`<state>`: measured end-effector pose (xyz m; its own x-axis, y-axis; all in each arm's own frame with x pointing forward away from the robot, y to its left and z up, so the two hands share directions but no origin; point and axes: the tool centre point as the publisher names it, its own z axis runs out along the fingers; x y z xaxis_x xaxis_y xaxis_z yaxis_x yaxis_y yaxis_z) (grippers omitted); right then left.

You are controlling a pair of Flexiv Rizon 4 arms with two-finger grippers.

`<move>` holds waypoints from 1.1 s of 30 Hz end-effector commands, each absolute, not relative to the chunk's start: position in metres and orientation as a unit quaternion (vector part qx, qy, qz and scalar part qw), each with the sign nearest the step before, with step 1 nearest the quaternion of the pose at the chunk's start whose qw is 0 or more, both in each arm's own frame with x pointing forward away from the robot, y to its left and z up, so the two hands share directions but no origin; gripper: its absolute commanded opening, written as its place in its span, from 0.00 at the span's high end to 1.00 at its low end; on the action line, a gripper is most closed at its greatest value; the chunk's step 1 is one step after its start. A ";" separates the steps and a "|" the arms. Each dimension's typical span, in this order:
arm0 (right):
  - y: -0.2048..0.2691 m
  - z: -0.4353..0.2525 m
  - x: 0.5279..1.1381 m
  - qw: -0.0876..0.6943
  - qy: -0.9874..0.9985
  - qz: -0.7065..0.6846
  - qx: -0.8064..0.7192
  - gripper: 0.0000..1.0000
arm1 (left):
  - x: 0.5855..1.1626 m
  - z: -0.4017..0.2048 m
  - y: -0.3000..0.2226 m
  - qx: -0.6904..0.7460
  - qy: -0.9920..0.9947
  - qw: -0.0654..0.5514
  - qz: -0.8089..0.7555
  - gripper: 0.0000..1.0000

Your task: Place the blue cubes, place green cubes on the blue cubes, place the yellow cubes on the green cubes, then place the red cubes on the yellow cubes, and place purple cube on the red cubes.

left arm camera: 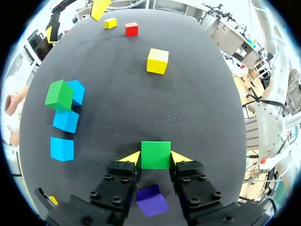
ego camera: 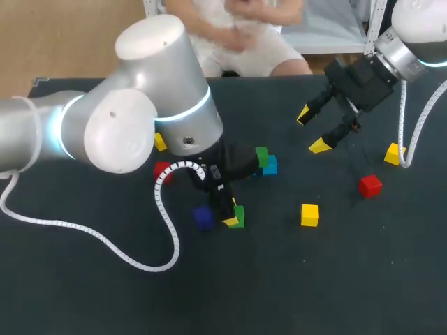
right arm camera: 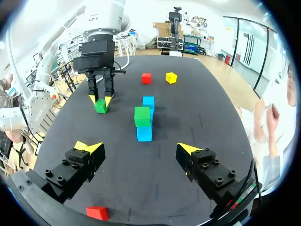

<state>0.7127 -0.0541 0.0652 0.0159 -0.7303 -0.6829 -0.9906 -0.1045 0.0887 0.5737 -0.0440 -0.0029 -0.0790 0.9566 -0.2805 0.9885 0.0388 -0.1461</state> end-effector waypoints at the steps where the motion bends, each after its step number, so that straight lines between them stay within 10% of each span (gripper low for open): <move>1: -0.054 0.065 0.712 0.217 0.633 0.301 -0.679 0.00 | 0.572 -0.004 -0.038 0.667 0.726 0.068 -0.150 1.00; 33: -0.054 0.065 0.712 0.217 0.633 0.301 -0.679 0.00 | 0.646 0.021 -0.035 0.653 0.744 0.097 -0.099 1.00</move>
